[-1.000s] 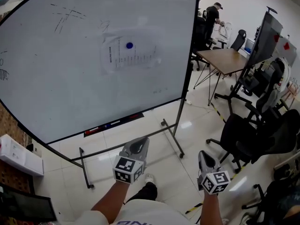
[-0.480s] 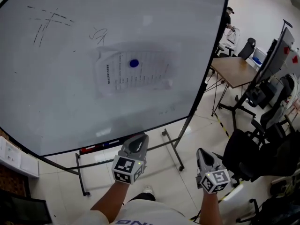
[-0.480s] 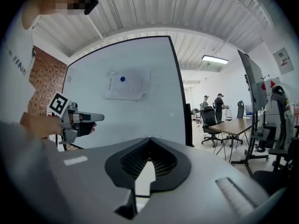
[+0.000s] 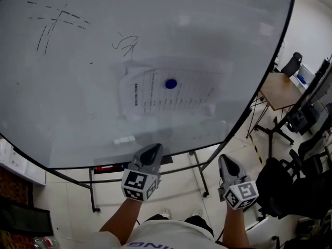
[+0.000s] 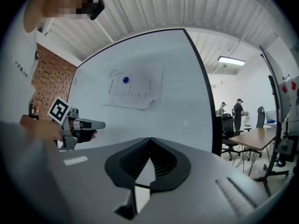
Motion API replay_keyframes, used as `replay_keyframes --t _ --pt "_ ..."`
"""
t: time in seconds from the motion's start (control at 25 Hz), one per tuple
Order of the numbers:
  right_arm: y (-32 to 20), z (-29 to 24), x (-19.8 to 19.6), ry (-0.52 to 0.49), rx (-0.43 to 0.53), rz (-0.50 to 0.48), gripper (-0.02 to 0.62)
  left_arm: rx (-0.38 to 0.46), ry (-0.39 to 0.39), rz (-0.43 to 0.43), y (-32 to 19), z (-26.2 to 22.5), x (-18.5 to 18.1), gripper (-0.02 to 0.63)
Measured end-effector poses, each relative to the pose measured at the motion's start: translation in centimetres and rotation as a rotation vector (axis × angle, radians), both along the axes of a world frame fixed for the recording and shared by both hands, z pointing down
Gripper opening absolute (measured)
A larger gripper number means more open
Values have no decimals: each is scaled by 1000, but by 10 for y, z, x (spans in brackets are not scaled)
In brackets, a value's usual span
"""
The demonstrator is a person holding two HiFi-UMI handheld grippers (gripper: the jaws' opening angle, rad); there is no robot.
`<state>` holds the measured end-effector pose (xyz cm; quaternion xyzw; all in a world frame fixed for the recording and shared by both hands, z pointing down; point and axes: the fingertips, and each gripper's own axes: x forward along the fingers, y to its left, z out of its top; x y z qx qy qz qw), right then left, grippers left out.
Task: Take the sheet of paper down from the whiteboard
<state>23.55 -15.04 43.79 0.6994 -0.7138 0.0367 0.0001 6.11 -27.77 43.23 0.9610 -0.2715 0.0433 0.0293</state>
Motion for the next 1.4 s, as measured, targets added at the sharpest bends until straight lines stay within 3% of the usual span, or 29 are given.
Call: replay_keyframes --t 0.44,0.72,1.12,1.4 --pt "-72 -53 21 27 99 -285 8 13 24 -246 -20 -21 5 5" --pt "-94 -73 40 32 135 -424 8 86 33 -382 -16 -49 16 5" --pt "-102 -134 32 74 249 -515 7 362 -73 -384 -28 -167 35 5" --pt "-109 -178 29 107 298 -501 7 426 -83 -377 -34 -206 41 5"
